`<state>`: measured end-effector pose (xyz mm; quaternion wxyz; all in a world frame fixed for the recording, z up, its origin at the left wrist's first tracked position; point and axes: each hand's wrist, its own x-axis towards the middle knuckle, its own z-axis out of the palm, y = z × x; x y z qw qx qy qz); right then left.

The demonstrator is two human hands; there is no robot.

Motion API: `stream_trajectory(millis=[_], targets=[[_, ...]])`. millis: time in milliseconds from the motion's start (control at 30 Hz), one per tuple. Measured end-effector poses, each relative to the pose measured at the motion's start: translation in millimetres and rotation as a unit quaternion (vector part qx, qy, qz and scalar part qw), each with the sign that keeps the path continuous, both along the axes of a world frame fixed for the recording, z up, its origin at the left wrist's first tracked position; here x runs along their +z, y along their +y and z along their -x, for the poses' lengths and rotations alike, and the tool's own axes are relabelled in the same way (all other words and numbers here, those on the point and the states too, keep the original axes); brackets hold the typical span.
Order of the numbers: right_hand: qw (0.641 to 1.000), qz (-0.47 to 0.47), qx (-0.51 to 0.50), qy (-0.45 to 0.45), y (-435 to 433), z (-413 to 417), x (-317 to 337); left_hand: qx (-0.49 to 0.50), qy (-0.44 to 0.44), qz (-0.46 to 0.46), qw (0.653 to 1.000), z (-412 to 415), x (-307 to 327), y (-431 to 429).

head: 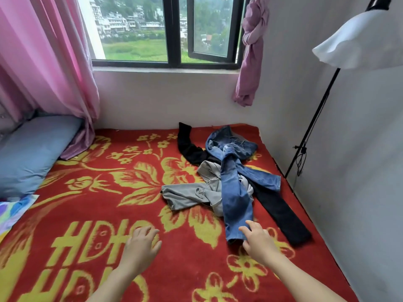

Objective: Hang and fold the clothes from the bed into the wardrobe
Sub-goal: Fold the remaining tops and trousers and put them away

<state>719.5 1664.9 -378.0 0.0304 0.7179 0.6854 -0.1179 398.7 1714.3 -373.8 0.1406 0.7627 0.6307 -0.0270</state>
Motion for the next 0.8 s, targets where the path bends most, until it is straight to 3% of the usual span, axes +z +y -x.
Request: stream_trajectory(millis=[333,600,667,800], targets=[[0.994,0.101,-0.039,0.019,33.1,11.5,-54.9,0.038,0.001,0.115,0.993,1.0,-70.4,33.0],[0.996,0.079,-0.041,-0.018,113.0,10.8,-87.6,0.065,0.006,0.186,0.980,-7.6,-141.7,69.8],[0.998,0.047,-0.007,-0.033,130.9,12.7,-104.6,0.071,0.008,0.207,0.976,-12.7,-159.5,71.3],[0.994,0.076,0.040,-0.072,154.0,18.2,-153.9,0.065,0.026,0.232,0.970,-13.9,-195.1,81.2]])
